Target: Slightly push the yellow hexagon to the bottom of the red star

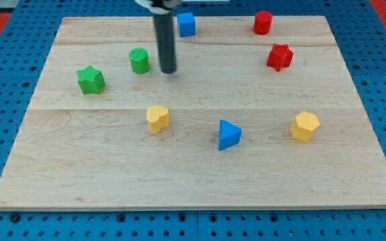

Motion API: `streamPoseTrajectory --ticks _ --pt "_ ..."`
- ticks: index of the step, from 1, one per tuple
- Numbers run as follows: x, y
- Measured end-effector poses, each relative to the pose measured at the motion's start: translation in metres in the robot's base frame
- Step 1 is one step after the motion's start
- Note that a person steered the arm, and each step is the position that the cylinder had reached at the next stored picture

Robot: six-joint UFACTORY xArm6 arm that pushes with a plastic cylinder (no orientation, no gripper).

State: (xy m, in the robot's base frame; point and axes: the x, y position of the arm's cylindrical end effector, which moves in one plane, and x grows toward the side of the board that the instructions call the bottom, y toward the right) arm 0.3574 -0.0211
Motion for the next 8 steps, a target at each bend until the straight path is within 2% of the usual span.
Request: streamPoseTrajectory --ticks 1,2,5,8 --pt "0.005 0.122" --pt "0.013 0.157" --pt "0.004 0.157" --pt "0.007 0.107"
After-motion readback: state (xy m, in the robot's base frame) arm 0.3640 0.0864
